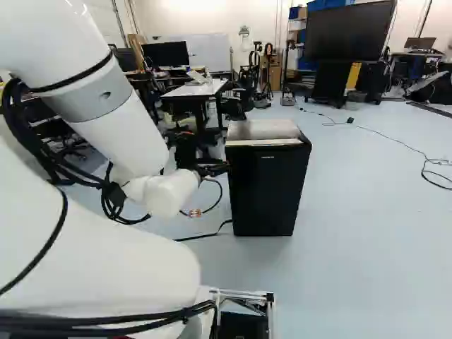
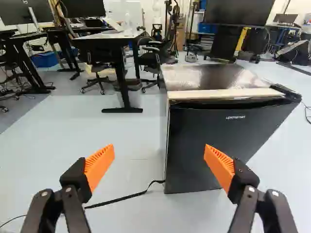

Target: Open the fridge door

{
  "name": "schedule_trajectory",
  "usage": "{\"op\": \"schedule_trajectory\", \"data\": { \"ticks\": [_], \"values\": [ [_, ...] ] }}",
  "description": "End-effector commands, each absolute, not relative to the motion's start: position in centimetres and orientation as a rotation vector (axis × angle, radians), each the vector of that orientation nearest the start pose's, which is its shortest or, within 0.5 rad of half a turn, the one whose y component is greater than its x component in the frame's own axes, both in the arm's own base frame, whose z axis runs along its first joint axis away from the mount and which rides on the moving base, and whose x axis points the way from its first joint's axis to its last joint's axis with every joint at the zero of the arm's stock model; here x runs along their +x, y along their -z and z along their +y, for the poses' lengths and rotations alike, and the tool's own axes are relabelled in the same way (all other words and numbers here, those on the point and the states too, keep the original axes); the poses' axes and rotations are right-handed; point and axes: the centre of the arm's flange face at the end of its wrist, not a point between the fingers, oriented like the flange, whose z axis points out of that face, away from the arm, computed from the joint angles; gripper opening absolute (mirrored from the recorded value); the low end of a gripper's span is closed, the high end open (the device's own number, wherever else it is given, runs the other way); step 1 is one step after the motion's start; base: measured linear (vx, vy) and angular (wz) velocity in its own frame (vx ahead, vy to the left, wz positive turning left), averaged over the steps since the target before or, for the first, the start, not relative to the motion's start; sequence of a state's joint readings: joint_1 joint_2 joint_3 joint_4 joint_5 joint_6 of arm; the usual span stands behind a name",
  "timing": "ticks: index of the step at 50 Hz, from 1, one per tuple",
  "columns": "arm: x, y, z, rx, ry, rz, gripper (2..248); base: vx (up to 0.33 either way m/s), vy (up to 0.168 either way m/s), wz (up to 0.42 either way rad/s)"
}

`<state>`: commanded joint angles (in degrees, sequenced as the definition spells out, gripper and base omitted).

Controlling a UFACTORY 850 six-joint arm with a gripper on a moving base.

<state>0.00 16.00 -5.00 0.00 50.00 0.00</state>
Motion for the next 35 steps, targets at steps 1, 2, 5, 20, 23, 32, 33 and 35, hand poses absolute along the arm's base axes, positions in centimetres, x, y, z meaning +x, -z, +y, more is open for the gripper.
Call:
{"op": "schedule_trajectory", "data": {
  "ticks": [1, 2, 5, 20, 23, 32, 33, 35],
  "values": [
    [27.03, -36.56, 0.00, -2.558, 1.824, 0.000, 247, 0.000, 0.000, 0.000],
    [27.03, -36.56, 0.00, -2.558, 1.824, 0.000, 247, 0.000, 0.000, 0.000],
    [27.03, -36.56, 0.00, -2.558, 1.824, 0.000, 247, 0.000, 0.000, 0.000],
    [27.03, -36.56, 0.00, -2.558, 1.824, 0.000, 247, 0.000, 0.000, 0.000],
    [27.05, -36.57, 0.00, -2.558, 1.824, 0.000, 247, 0.000, 0.000, 0.000],
    [27.14, -36.58, 0.00, -2.558, 1.824, 0.000, 247, 0.000, 0.000, 0.000],
    [27.15, -36.58, 0.00, -2.558, 1.824, 0.000, 247, 0.000, 0.000, 0.000],
    [27.16, -36.58, 0.00, -2.558, 1.823, 0.000, 247, 0.000, 0.000, 0.000]
  ]
}}
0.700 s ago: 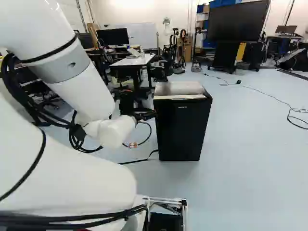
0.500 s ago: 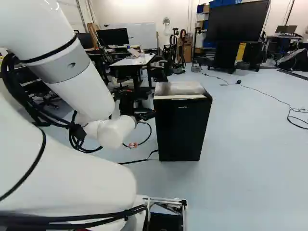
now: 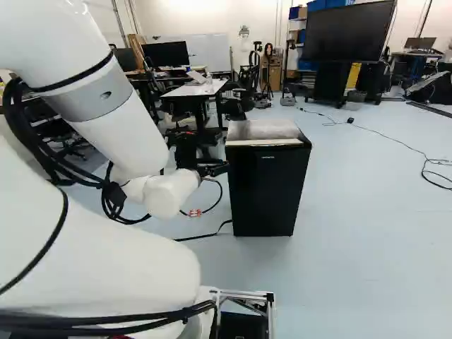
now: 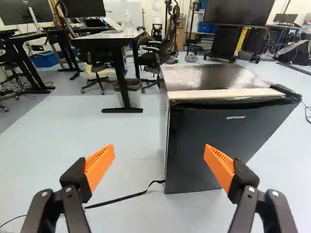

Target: Open the fridge door

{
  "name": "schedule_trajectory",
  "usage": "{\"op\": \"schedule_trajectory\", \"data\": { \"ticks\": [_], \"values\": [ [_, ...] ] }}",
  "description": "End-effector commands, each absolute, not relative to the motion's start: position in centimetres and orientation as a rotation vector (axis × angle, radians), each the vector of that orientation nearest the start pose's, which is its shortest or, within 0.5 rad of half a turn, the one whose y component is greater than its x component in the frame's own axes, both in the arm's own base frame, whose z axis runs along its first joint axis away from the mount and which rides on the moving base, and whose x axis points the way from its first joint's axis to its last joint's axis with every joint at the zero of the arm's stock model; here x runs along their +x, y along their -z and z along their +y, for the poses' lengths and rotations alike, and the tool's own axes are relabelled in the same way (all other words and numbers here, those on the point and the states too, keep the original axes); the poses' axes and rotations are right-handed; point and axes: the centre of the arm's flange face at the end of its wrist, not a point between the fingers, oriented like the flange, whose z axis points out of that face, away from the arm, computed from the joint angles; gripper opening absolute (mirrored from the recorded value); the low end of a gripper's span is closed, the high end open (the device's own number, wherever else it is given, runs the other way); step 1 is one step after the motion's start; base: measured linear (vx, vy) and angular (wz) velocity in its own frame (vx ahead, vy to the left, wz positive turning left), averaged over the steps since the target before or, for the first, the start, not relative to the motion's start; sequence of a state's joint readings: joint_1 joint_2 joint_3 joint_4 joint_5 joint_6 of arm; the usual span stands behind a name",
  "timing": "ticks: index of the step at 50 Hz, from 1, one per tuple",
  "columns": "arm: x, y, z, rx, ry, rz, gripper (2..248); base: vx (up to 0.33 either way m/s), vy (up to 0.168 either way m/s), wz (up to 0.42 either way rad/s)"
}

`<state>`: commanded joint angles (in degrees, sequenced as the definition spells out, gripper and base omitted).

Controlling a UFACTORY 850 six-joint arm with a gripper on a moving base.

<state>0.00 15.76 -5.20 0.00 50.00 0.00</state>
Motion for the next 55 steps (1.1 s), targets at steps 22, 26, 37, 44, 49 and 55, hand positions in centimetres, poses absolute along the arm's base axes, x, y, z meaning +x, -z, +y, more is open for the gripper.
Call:
{"op": "schedule_trajectory", "data": {
  "ticks": [22, 26, 37, 44, 49, 55],
  "values": [
    [27.7, -36.7, 0.0, -2.560, 1.820, 0.000, 247, 0.000, 0.000, 0.000],
    [28.0, -36.7, 0.0, -2.562, 1.819, 0.000, 247, 0.000, 0.000, 0.000],
    [29.0, -36.8, 0.0, -2.565, 1.813, 0.000, 247, 0.000, 0.000, 0.000],
    [29.6, -36.9, 0.0, -2.567, 1.811, 0.005, 247, 0.000, 0.000, 0.000],
    [30.1, -36.9, 0.1, -2.569, 1.809, 0.014, 247, 0.000, 0.000, 0.000],
    [30.7, -37.0, 0.2, -2.570, 1.807, 0.025, 247, 0.000, 0.000, 0.000]
  ]
}}
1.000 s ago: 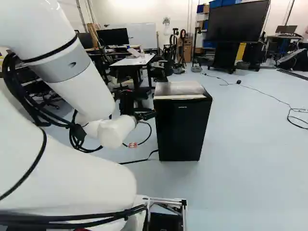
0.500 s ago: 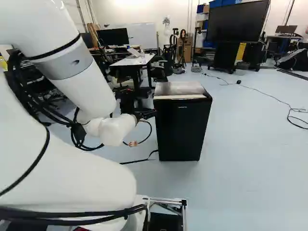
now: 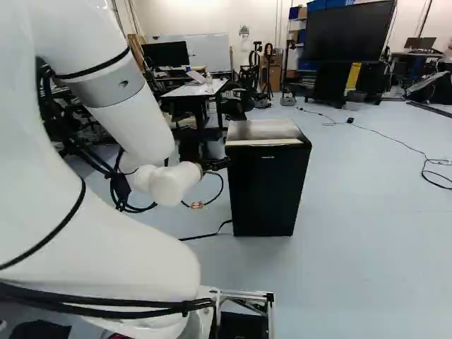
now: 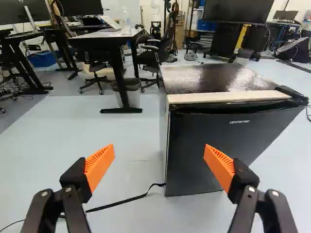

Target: Open the fridge door

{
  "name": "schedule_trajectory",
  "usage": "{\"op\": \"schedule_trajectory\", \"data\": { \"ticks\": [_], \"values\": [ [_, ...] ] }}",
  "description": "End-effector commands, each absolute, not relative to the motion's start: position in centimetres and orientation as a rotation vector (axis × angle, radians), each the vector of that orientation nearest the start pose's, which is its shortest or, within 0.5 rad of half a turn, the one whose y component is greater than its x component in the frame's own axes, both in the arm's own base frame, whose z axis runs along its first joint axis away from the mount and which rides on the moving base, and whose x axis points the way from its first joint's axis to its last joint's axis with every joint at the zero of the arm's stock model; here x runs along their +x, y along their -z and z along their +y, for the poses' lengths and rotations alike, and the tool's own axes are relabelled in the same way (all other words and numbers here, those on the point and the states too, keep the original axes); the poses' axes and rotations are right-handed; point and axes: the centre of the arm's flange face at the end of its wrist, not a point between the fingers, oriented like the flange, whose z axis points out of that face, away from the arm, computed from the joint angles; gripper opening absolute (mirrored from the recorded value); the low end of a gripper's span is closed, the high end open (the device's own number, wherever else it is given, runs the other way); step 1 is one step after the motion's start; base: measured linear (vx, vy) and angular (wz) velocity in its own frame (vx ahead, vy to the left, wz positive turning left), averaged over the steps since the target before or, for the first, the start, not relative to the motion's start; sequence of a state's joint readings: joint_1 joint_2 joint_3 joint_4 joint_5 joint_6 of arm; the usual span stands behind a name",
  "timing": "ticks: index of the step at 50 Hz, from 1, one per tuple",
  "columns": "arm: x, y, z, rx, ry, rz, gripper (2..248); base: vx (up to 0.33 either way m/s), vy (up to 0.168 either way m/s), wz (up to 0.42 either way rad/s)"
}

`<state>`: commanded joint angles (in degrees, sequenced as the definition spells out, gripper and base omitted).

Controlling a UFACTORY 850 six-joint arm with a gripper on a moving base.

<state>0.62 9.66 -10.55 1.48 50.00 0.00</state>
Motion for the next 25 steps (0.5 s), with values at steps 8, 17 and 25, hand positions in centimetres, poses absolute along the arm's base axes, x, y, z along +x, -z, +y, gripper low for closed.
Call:
{"op": "schedule_trajectory", "data": {
  "ticks": [8, 17, 25],
  "values": [
    [31.8, -37.1, 0.3, -2.573, 1.803, 0.041, 247, 0.000, 0.000, 0.000],
    [33.2, -37.2, 0.5, -2.575, 1.800, 0.064, 247, 0.000, 0.000, 0.000],
    [34.4, -37.2, 0.7, -2.577, 1.798, 0.093, 247, 0.000, 0.000, 0.000]
  ]
}}
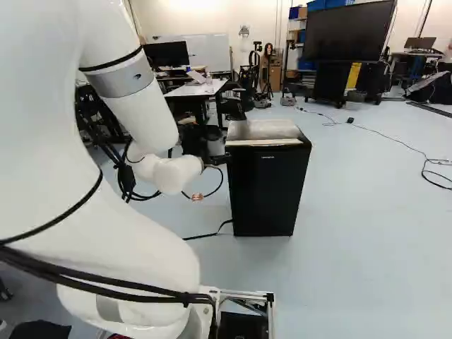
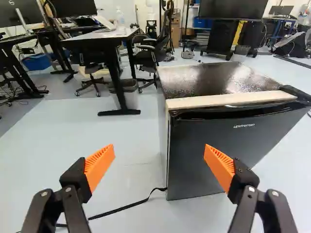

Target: Open the fridge door

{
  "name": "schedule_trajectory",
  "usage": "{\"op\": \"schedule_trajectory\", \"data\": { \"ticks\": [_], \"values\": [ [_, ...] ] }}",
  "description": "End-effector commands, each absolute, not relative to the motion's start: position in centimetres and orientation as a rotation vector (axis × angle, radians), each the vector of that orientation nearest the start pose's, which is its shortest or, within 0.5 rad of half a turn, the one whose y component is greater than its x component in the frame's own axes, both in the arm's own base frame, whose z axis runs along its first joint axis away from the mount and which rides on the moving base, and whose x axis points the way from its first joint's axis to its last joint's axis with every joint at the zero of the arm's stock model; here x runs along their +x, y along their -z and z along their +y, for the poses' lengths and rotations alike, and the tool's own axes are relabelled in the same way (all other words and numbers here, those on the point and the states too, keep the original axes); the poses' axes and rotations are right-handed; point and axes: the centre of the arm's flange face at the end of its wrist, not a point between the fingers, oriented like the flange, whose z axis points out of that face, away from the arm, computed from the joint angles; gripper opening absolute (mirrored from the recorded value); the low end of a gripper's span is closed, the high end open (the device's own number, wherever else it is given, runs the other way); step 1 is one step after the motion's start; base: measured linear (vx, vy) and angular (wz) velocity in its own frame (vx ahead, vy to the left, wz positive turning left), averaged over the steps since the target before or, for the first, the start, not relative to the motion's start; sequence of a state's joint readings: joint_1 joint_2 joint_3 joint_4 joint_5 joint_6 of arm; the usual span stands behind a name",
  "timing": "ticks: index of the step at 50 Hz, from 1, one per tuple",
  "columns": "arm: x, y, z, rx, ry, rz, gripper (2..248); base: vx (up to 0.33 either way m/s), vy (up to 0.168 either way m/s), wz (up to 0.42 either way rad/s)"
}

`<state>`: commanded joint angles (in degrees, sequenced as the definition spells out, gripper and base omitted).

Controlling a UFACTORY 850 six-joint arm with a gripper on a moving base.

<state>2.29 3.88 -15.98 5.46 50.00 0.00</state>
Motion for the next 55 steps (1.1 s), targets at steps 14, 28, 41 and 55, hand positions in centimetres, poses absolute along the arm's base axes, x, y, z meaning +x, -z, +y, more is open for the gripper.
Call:
{"op": "schedule_trajectory", "data": {
  "ticks": [14, 28, 41, 55],
  "values": [
    [35.8, -37.3, 1.2, -2.578, 1.796, 0.152, 247, 0.000, 0.000, 0.000],
    [36.9, -37.3, 1.8, -2.578, 1.793, 0.219, 247, 0.000, 0.000, 0.000],
    [37.9, -37.2, 2.6, -2.576, 1.789, 0.286, 247, 0.000, 0.000, 0.000],
    [38.9, -37.2, 3.6, -2.572, 1.781, 0.363, 247, 0.000, 0.000, 0.000]
  ]
}}
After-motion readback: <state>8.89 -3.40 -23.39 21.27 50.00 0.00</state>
